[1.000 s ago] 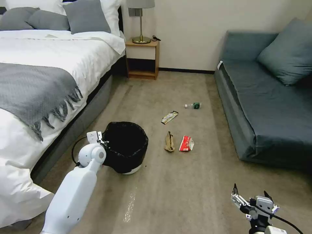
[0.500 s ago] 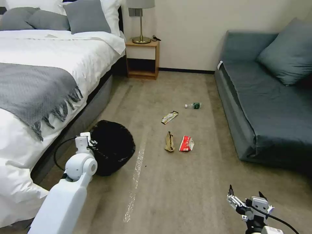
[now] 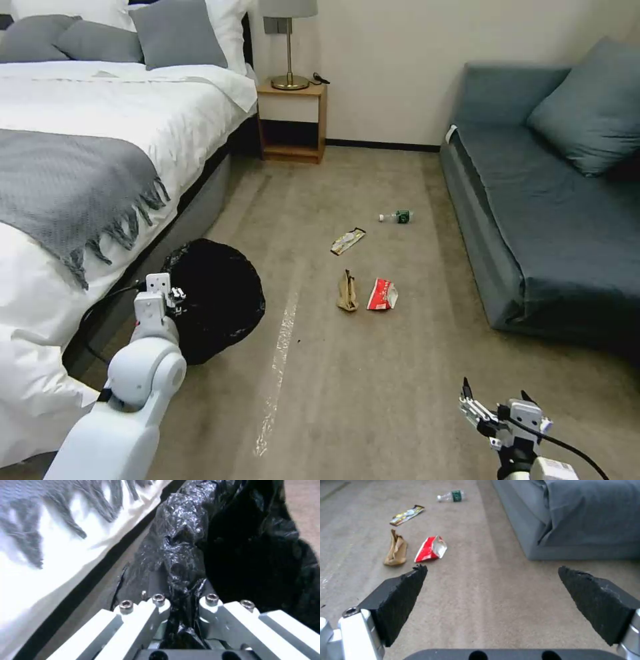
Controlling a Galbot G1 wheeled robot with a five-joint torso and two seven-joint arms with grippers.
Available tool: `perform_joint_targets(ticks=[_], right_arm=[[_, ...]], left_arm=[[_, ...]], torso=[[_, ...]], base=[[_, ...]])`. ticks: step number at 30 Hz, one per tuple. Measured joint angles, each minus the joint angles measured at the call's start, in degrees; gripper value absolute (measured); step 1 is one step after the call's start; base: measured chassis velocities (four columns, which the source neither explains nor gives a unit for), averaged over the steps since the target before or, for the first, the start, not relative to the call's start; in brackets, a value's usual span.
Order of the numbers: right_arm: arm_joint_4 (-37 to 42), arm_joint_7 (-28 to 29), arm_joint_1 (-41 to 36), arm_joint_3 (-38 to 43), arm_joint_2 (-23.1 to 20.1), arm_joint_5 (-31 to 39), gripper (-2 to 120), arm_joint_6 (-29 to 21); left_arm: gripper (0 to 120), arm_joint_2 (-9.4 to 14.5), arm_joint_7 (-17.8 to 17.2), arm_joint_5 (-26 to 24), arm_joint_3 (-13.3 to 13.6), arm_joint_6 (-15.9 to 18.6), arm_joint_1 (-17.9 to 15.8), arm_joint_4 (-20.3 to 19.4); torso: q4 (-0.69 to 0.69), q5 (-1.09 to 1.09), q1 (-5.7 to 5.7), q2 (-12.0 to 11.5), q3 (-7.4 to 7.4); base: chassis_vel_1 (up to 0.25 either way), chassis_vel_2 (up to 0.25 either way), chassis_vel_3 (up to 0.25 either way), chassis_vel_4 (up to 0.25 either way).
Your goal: Pick up the trash bin, then pick up the garbage on the floor and place it into the trash bin.
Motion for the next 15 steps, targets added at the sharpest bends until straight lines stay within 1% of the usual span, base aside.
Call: perform_joint_targets(ticks=[1, 2, 3, 4, 5, 6, 8, 9, 11, 12, 14, 15], right_arm=[[0.0, 0.0, 0.0, 0.0, 0.0, 0.0, 100, 0.0], [-0.9, -0.2, 0.6, 0.4, 0.0, 1.8, 100, 0.0], [-0.9, -0.2, 0.6, 0.4, 0.0, 1.8, 100, 0.0], [-1.9, -0.4, 2.1, 0.9, 0.0, 4.1, 100, -0.1], [-2.0, -0.5, 3.1, 1.2, 0.0, 5.6, 100, 0.0], [-2.0, -0.5, 3.1, 1.2, 0.0, 5.6, 100, 0.0], [-2.2, -0.3, 4.4, 1.5, 0.0, 8.3, 100, 0.3], [-2.2, -0.3, 4.4, 1.5, 0.0, 8.3, 100, 0.3], [-2.6, 0.0, 5.4, 1.1, 0.0, 9.7, 100, 0.5], [-2.6, 0.0, 5.4, 1.1, 0.0, 9.7, 100, 0.5], [-3.7, 0.0, 7.1, 0.3, -0.2, 10.6, 100, 0.5], [-3.8, 0.0, 7.2, 0.3, -0.2, 10.7, 100, 0.5]], left_arm=[[5, -0.6, 0.2, 1.2, -0.7, 0.0, 1.8, -1.9], [5, -1.0, 0.2, 2.0, -1.3, 0.0, 3.5, -3.8], [5, -1.0, 0.2, 2.0, -1.3, 0.0, 3.5, -3.8], [5, -1.5, 0.3, 2.4, -2.1, 0.0, 5.6, -6.2], [5, -1.8, 0.6, 2.6, -2.9, -0.1, 7.2, -7.9], [5, -1.8, 0.6, 2.6, -2.9, -0.1, 7.2, -7.9], [5, -2.9, 2.3, 2.7, -5.5, -1.1, 10.9, -10.1], [5, -2.9, 2.3, 2.7, -5.5, -1.1, 10.9, -10.1], [5, -4.0, 2.8, 2.4, -7.9, -1.4, 12.8, -10.1], [5, -4.0, 2.8, 2.4, -7.9, -1.4, 12.8, -10.1], [5, -4.8, 3.6, 2.4, -9.9, -2.3, 14.1, -9.7], [5, -4.9, 3.6, 2.4, -10.0, -2.4, 14.2, -9.7]], torso=[[0.00, 0.01, 0.00, 0.0, 0.00], [-0.02, -0.02, 0.00, 0.0, 0.00], [-0.02, -0.02, 0.00, 0.0, 0.00], [-0.02, 0.02, 0.00, 0.0, 0.00], [0.02, 0.05, 0.00, 0.0, 0.00], [0.02, 0.05, 0.00, 0.0, 0.00], [0.01, 0.01, 0.00, 0.0, 0.00], [0.01, 0.01, 0.00, 0.0, 0.00], [0.00, -0.01, 0.00, 0.0, 0.00], [0.00, -0.01, 0.00, 0.0, 0.00], [0.01, 0.00, 0.00, 0.0, 0.00], [0.01, 0.00, 0.00, 0.0, 0.00]], base=[[0.000, 0.000, 0.000, 0.000], [0.000, 0.000, 0.000, 0.000], [0.000, 0.000, 0.000, 0.000], [0.000, 0.000, 0.000, 0.000], [0.000, 0.000, 0.000, 0.000], [0.000, 0.000, 0.000, 0.000], [0.000, 0.000, 0.000, 0.000], [0.000, 0.000, 0.000, 0.000], [0.000, 0.000, 0.000, 0.000], [0.000, 0.000, 0.000, 0.000], [0.000, 0.000, 0.000, 0.000], [0.000, 0.000, 0.000, 0.000]])
